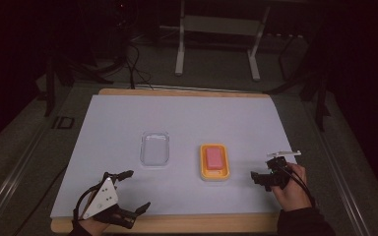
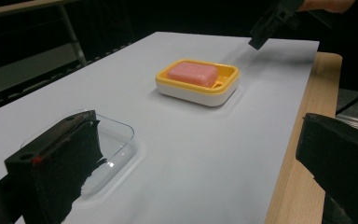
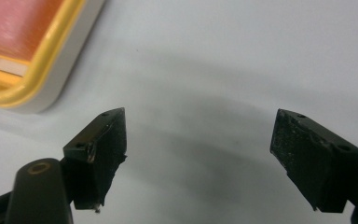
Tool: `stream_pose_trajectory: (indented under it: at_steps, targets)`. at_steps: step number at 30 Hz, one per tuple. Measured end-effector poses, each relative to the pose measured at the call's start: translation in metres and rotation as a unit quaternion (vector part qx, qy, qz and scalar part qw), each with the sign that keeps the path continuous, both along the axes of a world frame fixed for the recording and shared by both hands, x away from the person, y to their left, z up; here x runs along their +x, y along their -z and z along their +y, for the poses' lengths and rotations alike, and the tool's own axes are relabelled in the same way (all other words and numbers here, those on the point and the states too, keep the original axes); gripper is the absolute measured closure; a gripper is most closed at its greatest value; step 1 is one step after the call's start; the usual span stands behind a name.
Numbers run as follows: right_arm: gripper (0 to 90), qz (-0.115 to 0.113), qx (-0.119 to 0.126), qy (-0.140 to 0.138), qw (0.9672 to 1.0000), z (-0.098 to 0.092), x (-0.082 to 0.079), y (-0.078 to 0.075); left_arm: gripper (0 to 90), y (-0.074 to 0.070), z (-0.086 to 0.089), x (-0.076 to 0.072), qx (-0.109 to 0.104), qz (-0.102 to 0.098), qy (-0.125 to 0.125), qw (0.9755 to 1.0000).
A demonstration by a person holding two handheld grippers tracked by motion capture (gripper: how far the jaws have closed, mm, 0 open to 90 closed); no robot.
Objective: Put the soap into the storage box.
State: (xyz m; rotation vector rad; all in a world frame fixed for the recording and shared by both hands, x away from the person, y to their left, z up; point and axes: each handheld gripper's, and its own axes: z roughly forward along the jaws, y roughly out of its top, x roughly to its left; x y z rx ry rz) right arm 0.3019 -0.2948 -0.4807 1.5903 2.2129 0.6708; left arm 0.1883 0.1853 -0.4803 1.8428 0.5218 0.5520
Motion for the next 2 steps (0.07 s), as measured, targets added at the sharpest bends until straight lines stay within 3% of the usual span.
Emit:
stream_pose_trajectory:
  at_steps: [2]
  targets:
    - [18.5,0.001,-0.002,0.0,1.0,-0.0001,0.0003,0.0018,0.6,0.0002,-0.0002,0.0001,0.002,0.0,0.0,1.0]
